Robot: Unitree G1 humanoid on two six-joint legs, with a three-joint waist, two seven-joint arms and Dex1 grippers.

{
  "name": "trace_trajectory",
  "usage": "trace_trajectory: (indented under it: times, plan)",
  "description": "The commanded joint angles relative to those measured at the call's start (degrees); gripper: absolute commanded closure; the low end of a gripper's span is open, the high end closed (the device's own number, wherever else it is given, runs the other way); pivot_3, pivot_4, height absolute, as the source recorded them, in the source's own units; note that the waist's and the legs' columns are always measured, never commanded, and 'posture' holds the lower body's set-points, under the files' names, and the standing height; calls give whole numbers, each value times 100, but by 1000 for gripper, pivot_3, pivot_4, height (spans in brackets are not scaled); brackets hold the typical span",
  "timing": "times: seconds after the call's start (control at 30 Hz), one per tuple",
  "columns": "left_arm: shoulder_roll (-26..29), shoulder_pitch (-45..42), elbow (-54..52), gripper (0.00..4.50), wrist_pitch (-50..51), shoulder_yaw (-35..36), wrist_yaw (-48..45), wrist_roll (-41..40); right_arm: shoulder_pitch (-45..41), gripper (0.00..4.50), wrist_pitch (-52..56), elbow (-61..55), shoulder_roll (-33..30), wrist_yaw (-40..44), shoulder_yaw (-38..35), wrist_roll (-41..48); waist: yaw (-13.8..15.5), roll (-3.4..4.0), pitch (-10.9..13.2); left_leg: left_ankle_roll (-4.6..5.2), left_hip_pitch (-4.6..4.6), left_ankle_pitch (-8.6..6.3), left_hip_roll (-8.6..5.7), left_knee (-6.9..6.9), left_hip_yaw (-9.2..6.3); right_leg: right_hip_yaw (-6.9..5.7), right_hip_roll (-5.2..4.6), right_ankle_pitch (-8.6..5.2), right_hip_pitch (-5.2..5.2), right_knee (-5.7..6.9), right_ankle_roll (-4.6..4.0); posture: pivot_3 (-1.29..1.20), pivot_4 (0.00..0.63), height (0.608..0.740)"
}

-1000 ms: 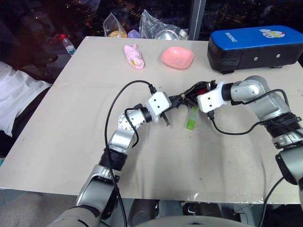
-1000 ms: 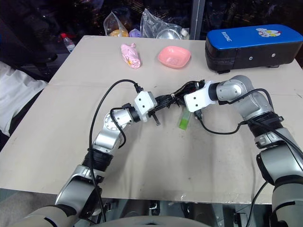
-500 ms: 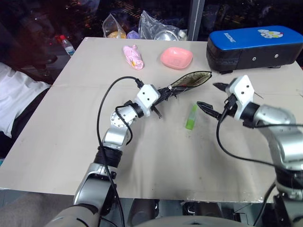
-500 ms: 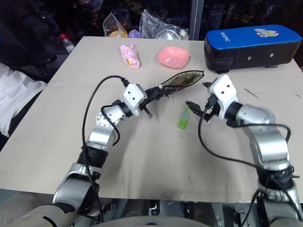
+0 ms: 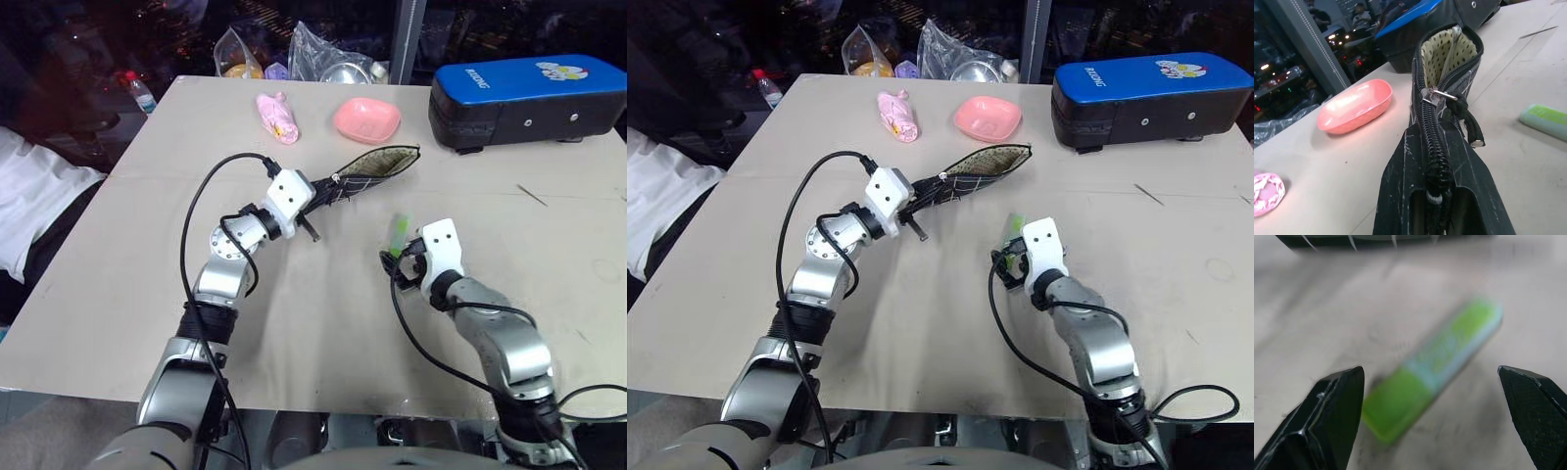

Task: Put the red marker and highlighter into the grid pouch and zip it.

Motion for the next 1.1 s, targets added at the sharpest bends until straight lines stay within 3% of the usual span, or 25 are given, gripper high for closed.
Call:
trace_trajectory:
  times: [0.03, 0.27, 0.3, 0.33, 0.4, 0.53, 0.6, 0.73, 0.9, 1.1]
  plan:
    - [92, -34, -273, 4500, -24, 41, -70, -48, -18, 73, -44, 272, 206, -379, -19, -146, -5, -2, -1, 0, -1, 0, 0, 0, -2, 0, 1, 0, 0, 0, 0, 0, 150, 688]
    - [139, -64, -265, 4500, 17, 33, -116, -58, -76, 73, -185, 576, 437, -464, 294, -188, -56, -31, -19, 0, 2, 0, 2, 1, -7, 2, 1, 0, 2, 3, 0, 0, 150, 688]
    - [136, -67, -266, 4500, 22, 25, -120, -55, -72, 586, -206, 616, 452, -499, 268, -204, -60, -31, -19, 0, 2, 0, 3, 1, -9, 2, 1, 0, 2, 4, 0, 0, 150, 688]
    - [136, -61, -280, 4500, 30, 20, -125, -55, -58, 593, -217, 638, 444, -513, 255, -221, -79, -32, -20, 0, 2, 0, 3, 1, -9, 2, 1, 0, 2, 5, 0, 0, 150, 688]
    - [145, -40, -305, 4500, 48, 2, -149, -47, -25, 1249, -291, 698, 311, -518, 279, -338, -123, -33, -20, -1, 2, 1, 3, 1, -11, 2, 1, 0, 2, 6, 0, 0, 150, 688]
    - [140, 22, -362, 4500, 82, -27, -175, -47, 65, 2989, -440, 761, 166, -598, 231, -488, -134, -32, -20, -2, 2, 1, 3, 1, -15, 1, 2, 0, 2, 7, -1, 0, 150, 688]
    - [111, 34, -383, 4500, 101, -46, -175, -40, 104, 3626, -469, 686, 93, -624, 149, -519, -127, -32, -20, -3, 2, 2, 4, 0, -16, 0, 2, 0, 2, 8, -1, 0, 150, 688]
    - [12, 8, -347, 4500, 92, -116, -174, -18, 63, 3634, -567, 427, -344, -547, -104, -604, -47, -32, -20, -2, 0, 2, 2, 1, -17, -1, -5, 0, 4, 4, 0, 0, 150, 688]
    - [-96, 2, -337, 4500, 70, -221, -185, -1, -193, 3634, -879, -59, -1487, 91, -307, -610, 57, -31, -19, 4, -13, 0, -10, 8, -17, -3, -17, 0, 5, -7, 0, 0, 150, 688]
    - [-225, -22, -330, 4500, 99, -275, -228, -60, -684, 3634, -2243, -199, -3891, 1784, -536, -815, -26, -11, -7, 5, -9, -1, -14, 3, -10, 8, -2, 0, -5, -5, 2, 0, 150, 688]
